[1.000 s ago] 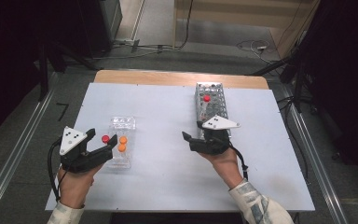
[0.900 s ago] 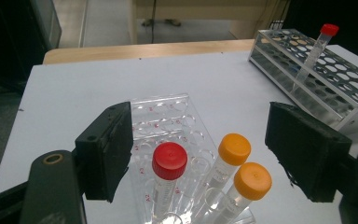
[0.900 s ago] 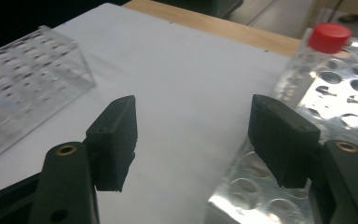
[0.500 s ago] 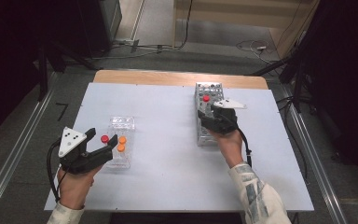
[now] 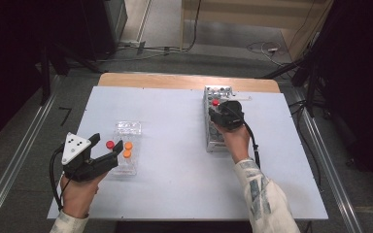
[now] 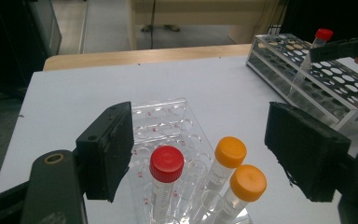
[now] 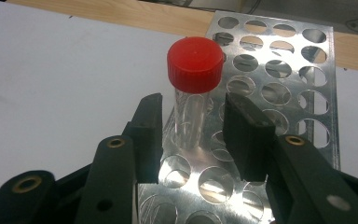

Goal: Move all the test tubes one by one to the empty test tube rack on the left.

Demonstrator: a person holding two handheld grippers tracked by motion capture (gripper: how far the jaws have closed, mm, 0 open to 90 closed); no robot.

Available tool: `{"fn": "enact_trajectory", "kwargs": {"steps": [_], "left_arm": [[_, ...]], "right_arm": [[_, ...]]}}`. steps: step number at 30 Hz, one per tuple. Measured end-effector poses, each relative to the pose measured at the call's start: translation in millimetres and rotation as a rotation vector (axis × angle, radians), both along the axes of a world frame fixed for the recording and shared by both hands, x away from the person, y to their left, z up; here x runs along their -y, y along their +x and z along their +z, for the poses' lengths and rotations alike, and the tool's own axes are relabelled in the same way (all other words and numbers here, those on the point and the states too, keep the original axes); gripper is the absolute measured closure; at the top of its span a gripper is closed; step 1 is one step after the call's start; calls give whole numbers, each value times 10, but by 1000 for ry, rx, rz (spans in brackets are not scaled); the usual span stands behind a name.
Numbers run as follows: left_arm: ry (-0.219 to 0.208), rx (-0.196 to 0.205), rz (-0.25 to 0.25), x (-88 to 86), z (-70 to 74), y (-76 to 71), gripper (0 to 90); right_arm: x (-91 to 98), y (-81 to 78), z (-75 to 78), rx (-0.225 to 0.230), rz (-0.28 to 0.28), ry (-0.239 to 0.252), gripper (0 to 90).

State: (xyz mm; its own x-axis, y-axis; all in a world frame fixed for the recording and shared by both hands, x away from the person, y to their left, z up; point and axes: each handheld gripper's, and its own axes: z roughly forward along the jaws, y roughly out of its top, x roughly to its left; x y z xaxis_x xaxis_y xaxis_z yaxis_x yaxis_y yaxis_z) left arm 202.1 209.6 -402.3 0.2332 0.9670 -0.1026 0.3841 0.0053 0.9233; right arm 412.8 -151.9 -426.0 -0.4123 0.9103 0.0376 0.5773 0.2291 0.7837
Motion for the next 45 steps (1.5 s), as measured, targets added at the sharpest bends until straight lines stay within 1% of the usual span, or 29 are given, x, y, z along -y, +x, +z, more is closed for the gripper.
{"fn": "enact_trajectory", "kwargs": {"steps": [1, 5, 8, 10, 13, 16, 19, 24, 27, 31, 35, 38, 41, 45], "left_arm": [[1, 0, -1, 2, -1, 1, 244], [3, 2, 0, 6, -3, 1, 246], [4, 2, -1, 6, -4, 0, 248], [6, 0, -4, 7, -6, -2, 248], [8, 2, -4, 10, -6, -5, 248], [8, 3, -5, 10, -8, -4, 248], [6, 5, -2, 11, -6, -7, 248], [7, 7, -5, 16, 3, -16, 248], [6, 10, -5, 20, 11, -23, 248], [3, 16, -6, 20, 26, -33, 248], [0, 24, -7, 26, 43, -43, 247], [-2, 29, -10, 38, 62, -55, 247], [-7, 37, -17, 60, 79, -68, 247], [-7, 41, -30, 96, 97, -80, 247]], "right_arm": [[-6, 14, -1, -2, -1, -9, 577], [-39, 52, -7, -15, -4, -19, 609], [-75, 71, -14, -28, -1, -40, 656], [-93, 81, -15, -29, -4, -54, 699], [-104, 82, -10, -27, -1, -60, 713], [-95, 70, 19, -14, 3, -55, 713], [-79, 52, 84, 4, 1, -47, 713], [-41, -3, 240, 42, 6, -34, 714], [-11, -49, 341, 76, 10, -34, 715], [48, -119, 482, 113, 17, -11, 716], [84, -223, 599, 133, 47, 1, 716], [78, -322, 641, 136, 86, 2, 716], [44, -440, 644, 131, 134, 8, 715], [-28, -598, 609, 121, 210, 12, 716]]}}
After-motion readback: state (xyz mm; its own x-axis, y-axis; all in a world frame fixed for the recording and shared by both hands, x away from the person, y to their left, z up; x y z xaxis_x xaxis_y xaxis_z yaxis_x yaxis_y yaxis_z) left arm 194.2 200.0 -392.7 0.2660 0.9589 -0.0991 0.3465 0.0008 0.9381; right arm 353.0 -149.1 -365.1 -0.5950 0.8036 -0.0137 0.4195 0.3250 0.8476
